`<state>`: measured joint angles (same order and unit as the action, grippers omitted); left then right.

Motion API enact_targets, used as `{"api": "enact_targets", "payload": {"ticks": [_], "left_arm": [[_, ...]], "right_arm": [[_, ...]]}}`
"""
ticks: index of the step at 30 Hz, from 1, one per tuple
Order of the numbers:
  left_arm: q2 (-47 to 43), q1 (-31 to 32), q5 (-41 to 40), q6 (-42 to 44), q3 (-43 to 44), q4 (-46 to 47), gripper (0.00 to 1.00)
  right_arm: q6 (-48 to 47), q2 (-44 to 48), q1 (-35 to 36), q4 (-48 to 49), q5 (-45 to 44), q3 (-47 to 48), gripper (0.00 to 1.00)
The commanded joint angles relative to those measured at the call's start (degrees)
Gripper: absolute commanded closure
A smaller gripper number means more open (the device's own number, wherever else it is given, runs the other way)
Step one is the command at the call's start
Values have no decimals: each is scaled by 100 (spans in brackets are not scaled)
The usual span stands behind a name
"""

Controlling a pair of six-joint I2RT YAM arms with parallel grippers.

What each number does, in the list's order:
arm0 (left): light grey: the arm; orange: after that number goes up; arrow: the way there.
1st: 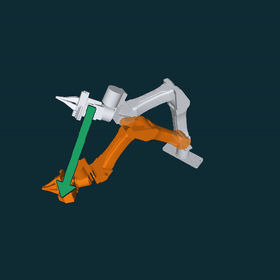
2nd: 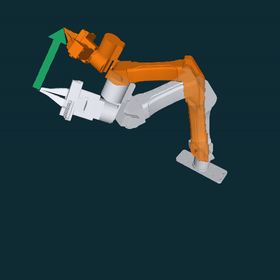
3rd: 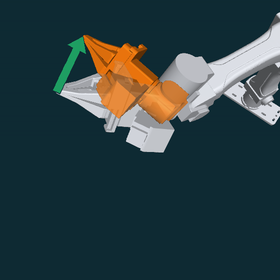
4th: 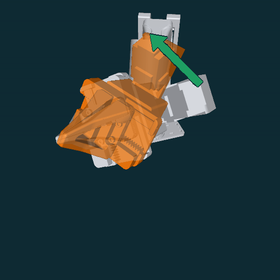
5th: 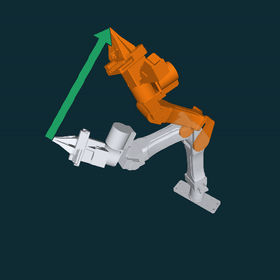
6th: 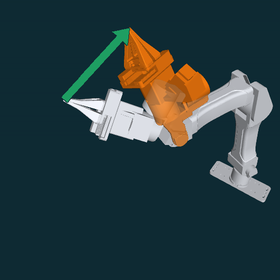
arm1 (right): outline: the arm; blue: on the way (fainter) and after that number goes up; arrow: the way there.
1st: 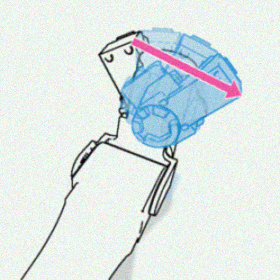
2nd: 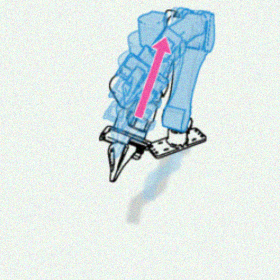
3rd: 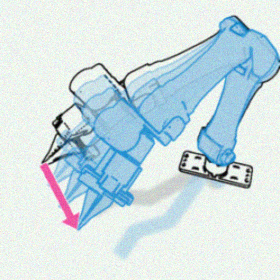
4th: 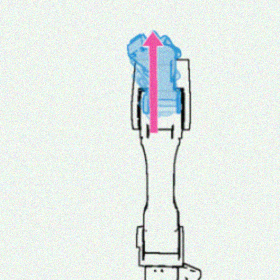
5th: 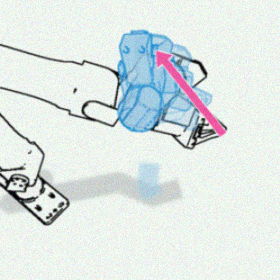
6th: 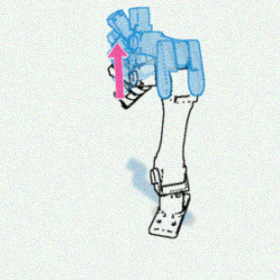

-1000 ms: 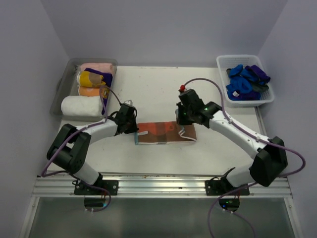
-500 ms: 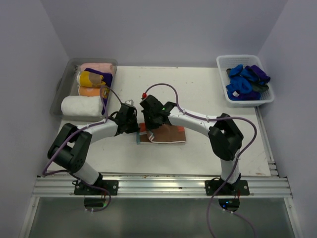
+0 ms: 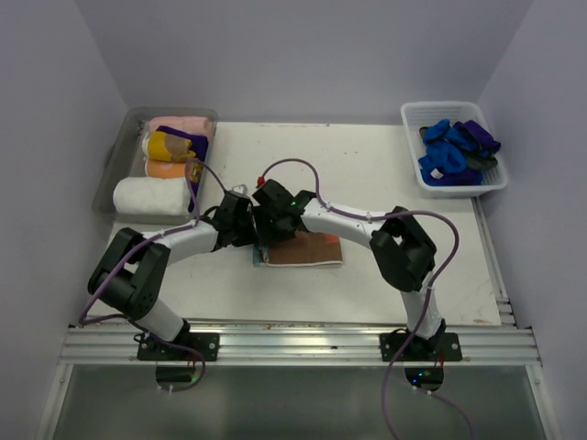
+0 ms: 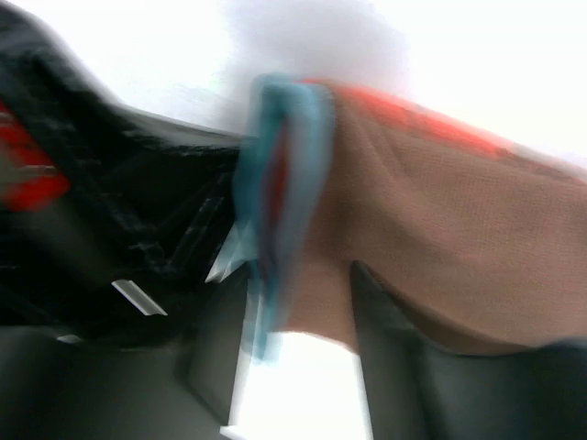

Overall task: Roll the towels
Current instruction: Fold the towel

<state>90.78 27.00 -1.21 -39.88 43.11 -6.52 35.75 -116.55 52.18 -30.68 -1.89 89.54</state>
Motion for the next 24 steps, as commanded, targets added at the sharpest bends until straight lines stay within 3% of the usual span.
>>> {"api": "enact_targets", "payload": {"ticks": [1,3,6,9,14,19,22,24], "left_arm": [[221,7,95,68,-260,-683,100],[89,-2,95,103,-102,-893,100],[-236,-11,60,199,213,-1314,100],[-666,-11,-115,322,696,-1911,100],[-1255,-2,-476,384,1278,-2502,94],[-1283,85,357,341,1165,-2038,100],[-1115,393,1016,218,857,-1362,100],[-861,516,1036,95,629,-1132,100]], "right_arm": [[-15,307,29,115,-4,205,42],[-103,553,20,62,-249,82,34],[-208,1256,-59,18,-714,-304,33],[-208,2020,-375,0,-1005,-980,42],[-313,2909,-1481,61,-893,-2288,69],[-981,2332,-1905,-86,-278,-2126,83],[-1175,1918,-1905,17,4,-1808,85],[-1210,1664,-1905,97,48,-1747,85]]}}
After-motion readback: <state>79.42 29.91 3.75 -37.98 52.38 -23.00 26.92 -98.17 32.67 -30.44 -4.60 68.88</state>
